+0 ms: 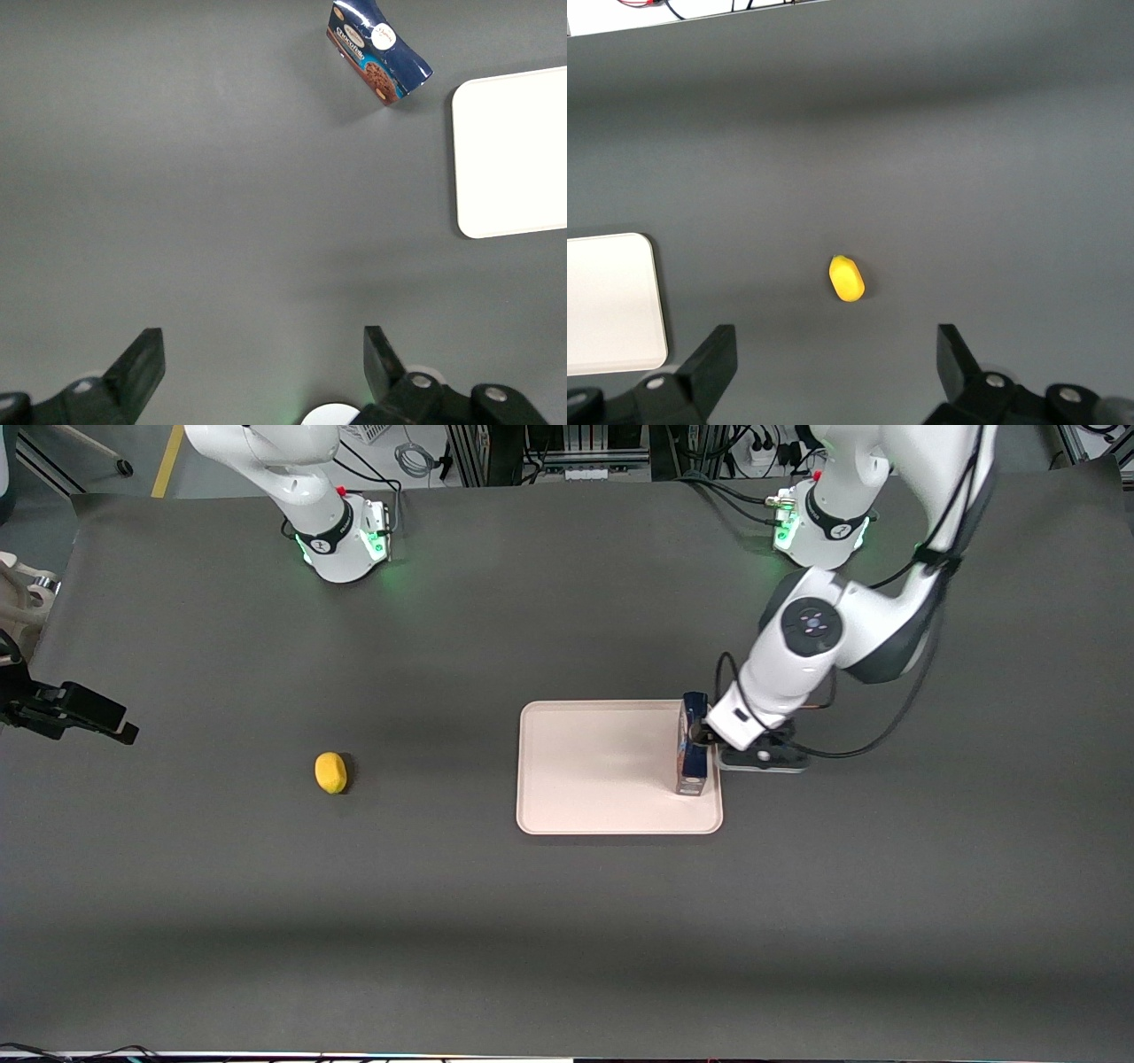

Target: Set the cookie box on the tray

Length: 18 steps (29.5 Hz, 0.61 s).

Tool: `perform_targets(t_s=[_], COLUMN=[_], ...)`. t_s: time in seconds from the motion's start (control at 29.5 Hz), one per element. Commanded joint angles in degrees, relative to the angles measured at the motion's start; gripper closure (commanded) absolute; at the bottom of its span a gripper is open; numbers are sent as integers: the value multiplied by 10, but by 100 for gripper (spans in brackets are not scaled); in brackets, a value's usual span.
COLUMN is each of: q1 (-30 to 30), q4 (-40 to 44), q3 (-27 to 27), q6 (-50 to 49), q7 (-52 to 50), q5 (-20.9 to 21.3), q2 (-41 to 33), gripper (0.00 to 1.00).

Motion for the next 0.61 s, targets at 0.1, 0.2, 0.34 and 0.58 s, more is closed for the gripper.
perform_targets(t_s=[0.1,0.2,0.34,0.58], q1=[-4,-5,-5,-4], q4=[-164,-169,-159,-146], q3=[19,19,19,19], q6=[97,101,100,99], q7=[38,38,38,39], q5=[-12,-12,-12,-11], q2=[-93,-94,-92,-89], gripper=[0,0,0,0])
